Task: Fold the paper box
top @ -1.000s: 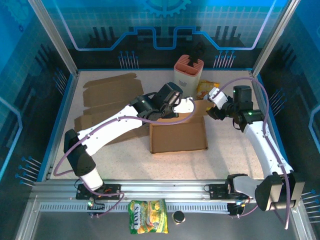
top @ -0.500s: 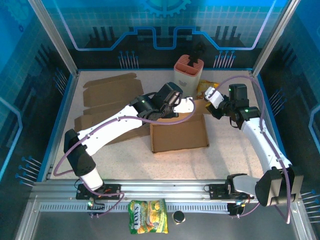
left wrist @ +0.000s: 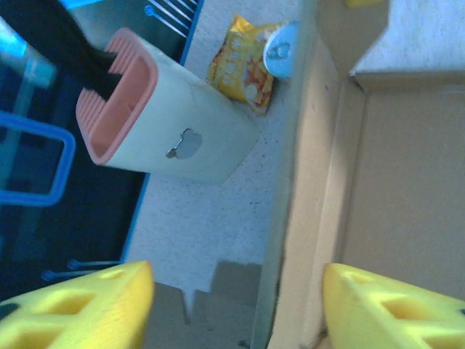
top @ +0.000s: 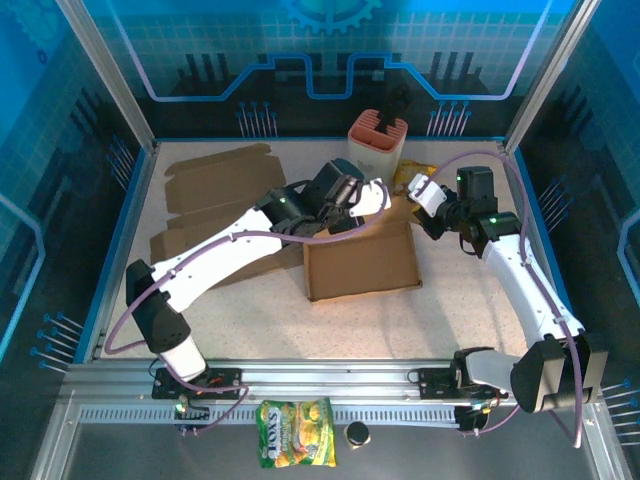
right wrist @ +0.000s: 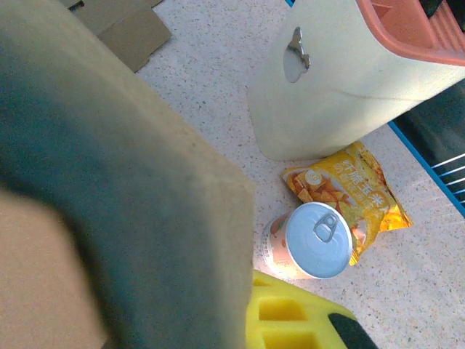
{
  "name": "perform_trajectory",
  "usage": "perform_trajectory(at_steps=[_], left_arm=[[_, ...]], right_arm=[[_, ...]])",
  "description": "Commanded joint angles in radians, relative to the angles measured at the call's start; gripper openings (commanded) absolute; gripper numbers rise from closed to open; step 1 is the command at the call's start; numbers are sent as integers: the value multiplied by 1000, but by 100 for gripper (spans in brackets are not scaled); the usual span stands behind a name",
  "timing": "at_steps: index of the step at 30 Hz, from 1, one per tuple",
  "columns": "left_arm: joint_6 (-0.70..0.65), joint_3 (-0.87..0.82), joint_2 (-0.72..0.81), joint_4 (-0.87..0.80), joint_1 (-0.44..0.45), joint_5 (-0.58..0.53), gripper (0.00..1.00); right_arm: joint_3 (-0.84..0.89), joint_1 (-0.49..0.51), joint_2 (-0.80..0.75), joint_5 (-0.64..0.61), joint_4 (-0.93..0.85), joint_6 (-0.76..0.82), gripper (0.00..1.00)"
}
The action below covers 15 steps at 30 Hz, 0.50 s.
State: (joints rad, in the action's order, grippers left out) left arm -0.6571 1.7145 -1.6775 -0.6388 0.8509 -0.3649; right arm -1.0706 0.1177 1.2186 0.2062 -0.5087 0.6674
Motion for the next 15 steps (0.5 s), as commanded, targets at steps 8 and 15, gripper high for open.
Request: perform_trajectory(at_steps=[8, 15], left_arm=[[478, -230, 307, -102, -244, 86, 69], [518, -585, 573, 63, -359, 229, 69]], right_arm=[[31, -3, -27, 27, 9, 6, 0], [36, -5, -24, 41, 9, 4, 0]])
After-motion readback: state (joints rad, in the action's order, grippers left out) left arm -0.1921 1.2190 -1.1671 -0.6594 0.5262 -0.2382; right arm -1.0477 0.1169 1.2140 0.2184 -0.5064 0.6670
